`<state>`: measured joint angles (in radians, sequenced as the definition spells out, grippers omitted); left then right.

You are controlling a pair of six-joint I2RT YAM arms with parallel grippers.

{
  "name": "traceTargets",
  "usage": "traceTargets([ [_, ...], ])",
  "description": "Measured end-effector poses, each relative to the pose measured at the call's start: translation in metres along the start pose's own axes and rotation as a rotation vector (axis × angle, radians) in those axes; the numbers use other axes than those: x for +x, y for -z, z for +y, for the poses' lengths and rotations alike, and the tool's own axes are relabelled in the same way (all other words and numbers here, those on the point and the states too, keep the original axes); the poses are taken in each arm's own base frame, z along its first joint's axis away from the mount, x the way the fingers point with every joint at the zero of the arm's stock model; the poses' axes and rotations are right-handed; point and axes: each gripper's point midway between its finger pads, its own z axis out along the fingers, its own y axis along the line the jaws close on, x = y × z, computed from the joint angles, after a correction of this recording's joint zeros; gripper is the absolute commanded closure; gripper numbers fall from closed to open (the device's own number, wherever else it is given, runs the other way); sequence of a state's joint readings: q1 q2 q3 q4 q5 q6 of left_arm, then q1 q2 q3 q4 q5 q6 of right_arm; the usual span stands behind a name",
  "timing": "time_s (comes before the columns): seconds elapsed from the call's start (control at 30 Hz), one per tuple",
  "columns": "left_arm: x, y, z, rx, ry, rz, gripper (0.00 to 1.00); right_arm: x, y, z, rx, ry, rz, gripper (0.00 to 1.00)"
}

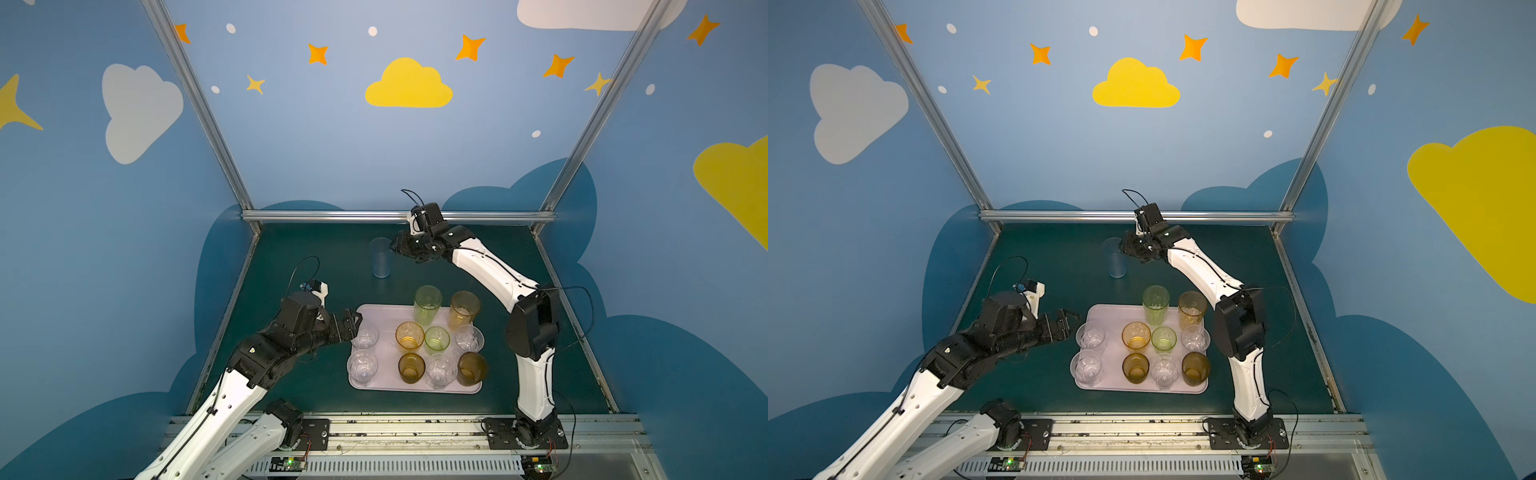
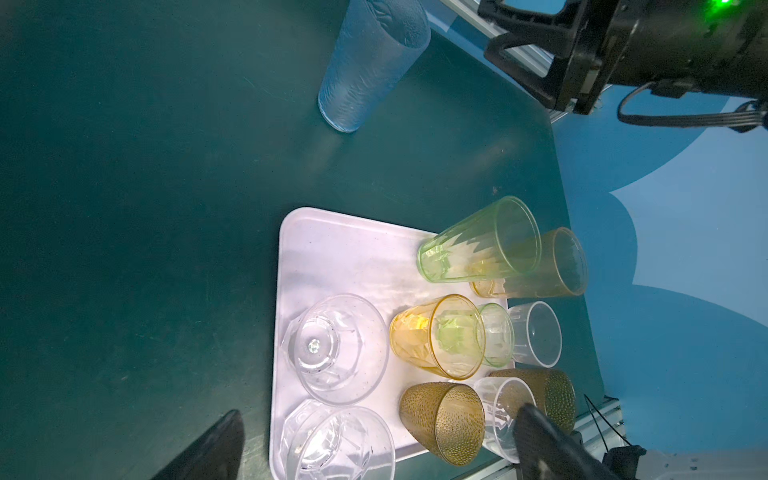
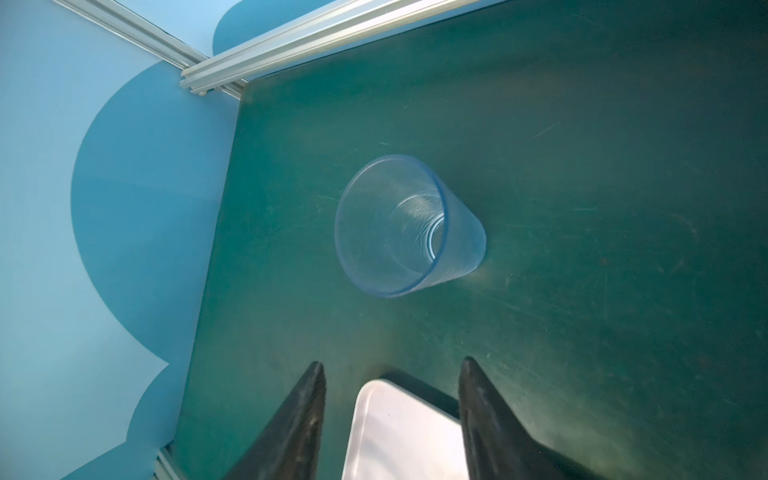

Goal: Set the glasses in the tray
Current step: 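Lower the right gripper around the frosted blue glass rim and close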

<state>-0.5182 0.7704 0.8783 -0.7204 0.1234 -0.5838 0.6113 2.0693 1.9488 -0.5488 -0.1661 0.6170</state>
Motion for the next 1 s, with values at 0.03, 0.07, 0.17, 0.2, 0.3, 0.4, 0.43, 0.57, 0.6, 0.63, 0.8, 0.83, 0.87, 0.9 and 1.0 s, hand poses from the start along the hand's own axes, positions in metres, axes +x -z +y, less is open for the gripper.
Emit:
traceTargets([
  [0.03, -0.001, 0.001, 0.0, 0.0, 0.001, -0.003, 0.0, -0.001, -0.003, -0.002, 0.003, -0.003, 0.002, 0.52],
  [0.07, -0.001, 0.001, 0.0, 0.0, 0.001, -0.008, 0.0, -0.001, -0.006, -0.004, 0.006, -0.006, 0.004, 0.53],
  [0.17, -0.002, 0.002, 0.001, -0.002, 0.001, -0.017, 0.0, -0.005, -0.015, -0.01, 0.017, -0.016, 0.006, 0.59],
  [0.2, -0.003, 0.002, 0.002, -0.005, 0.002, -0.019, 0.0, -0.006, -0.018, -0.012, 0.019, -0.018, 0.008, 0.61],
  [0.3, -0.004, 0.001, 0.004, -0.018, 0.003, -0.025, 0.0, -0.011, -0.025, -0.013, 0.018, -0.02, 0.004, 0.62],
  [0.4, -0.005, -0.001, 0.007, -0.031, 0.006, -0.027, 0.0, -0.015, -0.031, -0.014, 0.013, -0.019, 0.004, 0.64],
  [0.43, -0.005, -0.002, 0.007, -0.036, 0.008, -0.026, 0.0, -0.017, -0.032, -0.013, 0.01, -0.018, 0.005, 0.64],
  [0.57, -0.005, -0.006, 0.009, -0.049, 0.011, -0.013, 0.0, -0.02, -0.037, -0.014, 0.01, -0.018, 0.006, 0.64],
  [0.6, -0.004, -0.008, 0.01, -0.052, 0.011, -0.009, 0.0, -0.021, -0.038, -0.015, 0.012, -0.019, 0.007, 0.64],
  [0.63, -0.004, -0.009, 0.01, -0.054, 0.011, -0.007, 0.0, -0.021, -0.04, -0.016, 0.014, -0.02, 0.008, 0.65],
  [0.8, -0.006, -0.01, 0.011, -0.059, 0.015, -0.009, 0.0, -0.018, -0.049, -0.021, 0.024, -0.019, 0.027, 0.67],
  [0.83, -0.006, -0.01, 0.012, -0.06, 0.015, -0.01, 0.0, -0.017, -0.052, -0.022, 0.025, -0.02, 0.031, 0.68],
  [0.87, -0.006, -0.01, 0.012, -0.06, 0.015, -0.011, 0.0, -0.016, -0.054, -0.022, 0.024, -0.02, 0.036, 0.69],
  [0.9, -0.006, -0.011, 0.013, -0.062, 0.016, -0.011, 0.0, -0.015, -0.056, -0.023, 0.023, -0.022, 0.041, 0.69],
  [1.0, -0.006, -0.011, 0.014, -0.065, 0.017, -0.008, 0.0, -0.01, -0.063, -0.027, 0.024, -0.027, 0.06, 0.69],
])
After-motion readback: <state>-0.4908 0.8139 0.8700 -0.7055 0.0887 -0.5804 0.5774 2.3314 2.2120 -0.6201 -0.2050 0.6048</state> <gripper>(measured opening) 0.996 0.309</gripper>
